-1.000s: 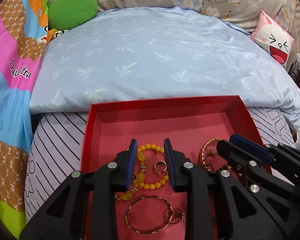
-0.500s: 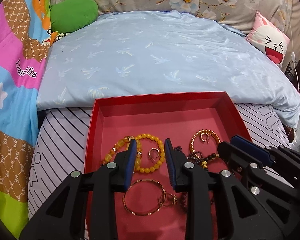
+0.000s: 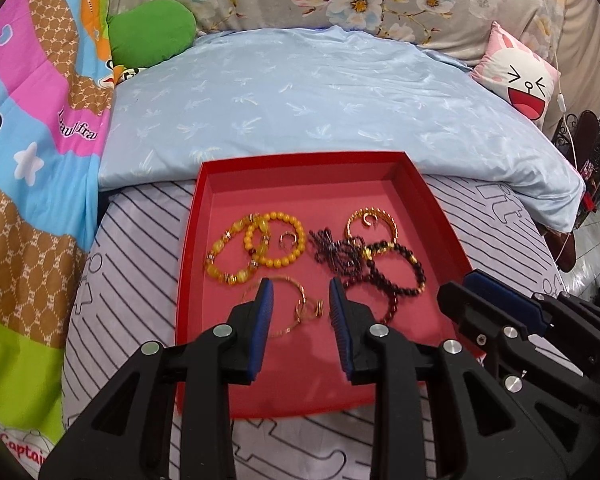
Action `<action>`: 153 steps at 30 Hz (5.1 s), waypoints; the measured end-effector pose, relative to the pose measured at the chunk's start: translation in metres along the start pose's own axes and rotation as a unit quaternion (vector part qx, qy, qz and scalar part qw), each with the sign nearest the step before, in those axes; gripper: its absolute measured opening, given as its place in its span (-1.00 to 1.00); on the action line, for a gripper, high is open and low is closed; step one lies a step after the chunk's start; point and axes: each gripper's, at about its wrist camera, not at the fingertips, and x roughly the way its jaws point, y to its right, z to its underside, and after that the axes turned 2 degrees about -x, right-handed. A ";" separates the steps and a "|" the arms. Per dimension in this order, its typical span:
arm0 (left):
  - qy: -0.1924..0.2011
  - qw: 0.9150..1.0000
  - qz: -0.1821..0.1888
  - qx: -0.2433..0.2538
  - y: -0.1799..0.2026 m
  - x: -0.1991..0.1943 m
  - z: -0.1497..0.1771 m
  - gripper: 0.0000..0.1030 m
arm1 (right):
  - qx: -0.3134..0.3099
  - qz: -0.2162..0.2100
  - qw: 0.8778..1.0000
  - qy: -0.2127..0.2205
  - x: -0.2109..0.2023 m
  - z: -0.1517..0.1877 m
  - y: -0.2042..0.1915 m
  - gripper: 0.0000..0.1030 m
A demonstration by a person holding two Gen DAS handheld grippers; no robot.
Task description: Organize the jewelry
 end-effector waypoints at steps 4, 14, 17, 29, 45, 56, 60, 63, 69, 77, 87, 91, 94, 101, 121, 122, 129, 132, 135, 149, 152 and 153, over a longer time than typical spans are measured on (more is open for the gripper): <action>-0.001 1.000 -0.007 -0.004 0.000 -0.010 0.016 -0.30 | -0.005 0.010 1.000 0.002 -0.011 0.016 -0.005 -0.61; -0.012 1.000 -0.012 -0.016 -0.004 -0.020 0.052 -0.11 | -0.010 0.027 1.000 0.000 -0.022 0.045 -0.007 -0.43; -0.013 1.000 -0.016 -0.020 -0.007 -0.021 0.059 -0.05 | -0.010 0.034 0.999 0.001 -0.024 0.052 -0.007 -0.33; -0.008 0.999 -0.044 -0.021 -0.009 -0.024 0.076 0.36 | 0.006 0.053 0.999 0.001 -0.029 0.072 0.004 0.13; -0.007 0.998 -0.057 -0.040 -0.021 -0.032 0.074 0.76 | 0.010 0.090 0.996 0.008 -0.039 0.068 0.010 0.62; -0.009 0.997 -0.057 -0.041 -0.021 -0.030 0.074 0.77 | 0.018 0.086 0.996 0.005 -0.037 0.067 0.014 0.69; -0.011 0.997 -0.056 -0.046 -0.022 -0.028 0.073 0.78 | 0.026 0.080 0.996 0.004 -0.036 0.067 0.016 0.89; -0.010 0.997 -0.059 -0.045 -0.022 -0.026 0.073 0.78 | 0.029 0.079 0.996 0.002 -0.035 0.068 0.016 0.88; -0.010 0.997 -0.061 -0.044 -0.022 -0.026 0.074 0.78 | 0.028 0.080 0.996 0.005 -0.034 0.068 0.016 0.88; -0.013 0.997 -0.070 -0.042 -0.022 -0.025 0.076 0.80 | 0.020 0.087 0.996 0.008 -0.034 0.070 0.014 0.88; -0.012 0.996 -0.075 -0.042 -0.024 -0.025 0.075 0.85 | 0.017 0.092 0.996 0.010 -0.034 0.071 0.013 0.88; -0.013 0.996 -0.075 -0.040 -0.024 -0.024 0.075 0.85 | 0.017 0.092 0.996 0.009 -0.034 0.071 0.013 0.88; -0.014 0.996 -0.075 -0.042 -0.023 -0.024 0.076 0.85 | 0.017 0.092 0.996 0.009 -0.033 0.071 0.014 0.88; -0.012 0.996 -0.071 -0.055 -0.027 -0.024 0.075 0.85 | 0.012 0.093 0.996 0.007 -0.033 0.072 0.013 0.88; -0.014 0.995 -0.083 -0.052 -0.028 -0.020 0.076 0.85 | 0.009 0.091 0.996 0.000 -0.030 0.075 0.010 0.88; -0.014 0.995 -0.083 -0.053 -0.028 -0.020 0.076 0.85 | 0.009 0.091 0.996 0.001 -0.030 0.075 0.010 0.88; -0.015 0.995 -0.083 -0.051 -0.028 -0.020 0.076 0.85 | 0.009 0.091 0.996 0.000 -0.030 0.075 0.010 0.88; -0.015 0.995 -0.083 -0.051 -0.028 -0.021 0.076 0.85 | 0.009 0.091 0.996 0.000 -0.030 0.074 0.010 0.88; -0.015 0.995 -0.084 -0.051 -0.028 -0.020 0.076 0.85 | 0.008 0.091 0.996 0.001 -0.031 0.075 0.009 0.88; -0.012 0.995 -0.086 -0.051 -0.029 -0.022 0.075 0.85 | 0.009 0.091 0.996 0.001 -0.030 0.075 0.009 0.88; -0.008 0.995 -0.087 -0.049 -0.030 -0.023 0.075 0.84 | 0.010 0.089 0.996 0.001 -0.030 0.075 0.009 0.88; -0.006 0.995 -0.088 -0.048 -0.030 -0.024 0.076 0.84 | 0.010 0.089 0.996 0.002 -0.031 0.074 0.008 0.88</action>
